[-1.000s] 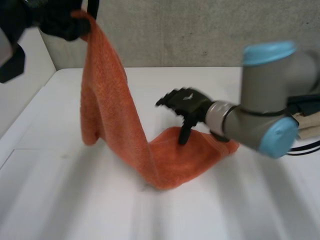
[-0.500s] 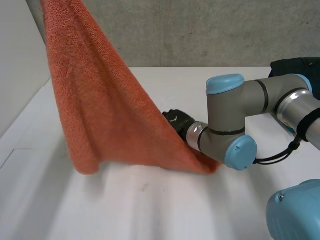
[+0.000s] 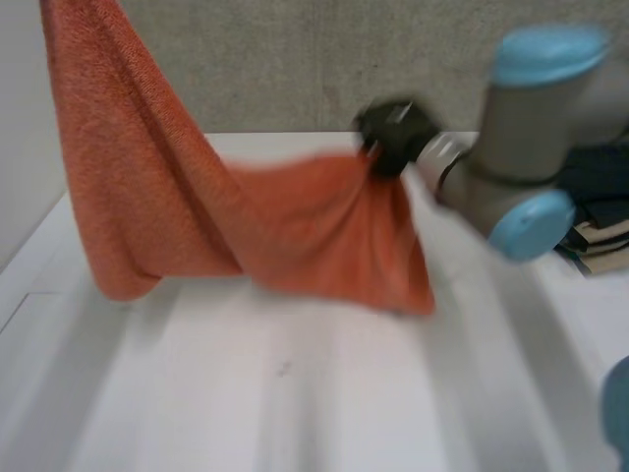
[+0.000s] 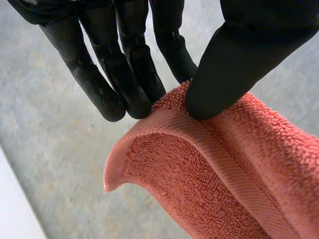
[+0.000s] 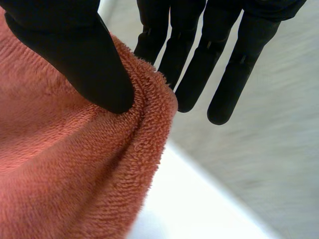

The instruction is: Fold the laundry.

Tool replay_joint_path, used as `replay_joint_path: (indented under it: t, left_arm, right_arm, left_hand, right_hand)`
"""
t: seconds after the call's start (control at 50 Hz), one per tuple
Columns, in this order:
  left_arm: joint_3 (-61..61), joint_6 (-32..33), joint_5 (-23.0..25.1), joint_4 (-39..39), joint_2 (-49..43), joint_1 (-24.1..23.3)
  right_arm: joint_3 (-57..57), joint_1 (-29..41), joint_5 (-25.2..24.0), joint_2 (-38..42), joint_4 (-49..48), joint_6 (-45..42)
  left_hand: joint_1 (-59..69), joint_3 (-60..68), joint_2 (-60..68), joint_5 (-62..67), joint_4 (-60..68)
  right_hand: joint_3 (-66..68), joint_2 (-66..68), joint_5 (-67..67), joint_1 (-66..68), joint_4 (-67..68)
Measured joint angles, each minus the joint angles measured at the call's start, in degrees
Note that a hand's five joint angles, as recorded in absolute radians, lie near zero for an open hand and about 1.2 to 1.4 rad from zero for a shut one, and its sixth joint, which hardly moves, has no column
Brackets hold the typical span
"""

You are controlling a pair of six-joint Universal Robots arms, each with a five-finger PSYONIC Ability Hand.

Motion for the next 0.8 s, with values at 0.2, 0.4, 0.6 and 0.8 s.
replay_joint_path:
  t: [0.2, 0.4, 0.6, 0.8]
  left_arm:
    - [0.11, 0.07, -2.36, 0.93, -8.11, 2.32]
    - [-9.53, 3.03, -3.61, 1.12, -17.65, 1.62]
    - [-20.63, 17.98, -5.31, 0.55, -28.19, -1.52]
    - [-17.04, 19.15, -10.49, -3.30, -28.00, -3.61]
  right_arm:
    - [8.80, -6.64, 2.83, -15.36, -6.09, 3.09]
    - [40.27, -8.73, -8.60, -25.92, -8.06, -0.56]
    - [57.57, -8.76, -11.29, -20.83, -11.23, -12.40]
    - [58.55, -9.65, -6.45, -24.53, -11.32, -11.80]
  left_hand:
    - [0.00, 0.00, 0.00, 0.00, 0.00]
    - [0.00, 0.00, 0.00, 0.00, 0.00]
    - [-5.75, -8.75, -9.22, -7.32, -8.88]
    - [-50.47, -54.39, -54.69, -53.72, -55.21]
  right_hand:
    - [0.00, 0.00, 0.01, 0.00, 0.00]
    - [0.25, 0.00, 0.00, 0.00, 0.01]
    - [-18.45, -18.84, -17.32, -15.04, -19.22]
    - [-51.14, -50.97, -51.03, -47.05, -52.14]
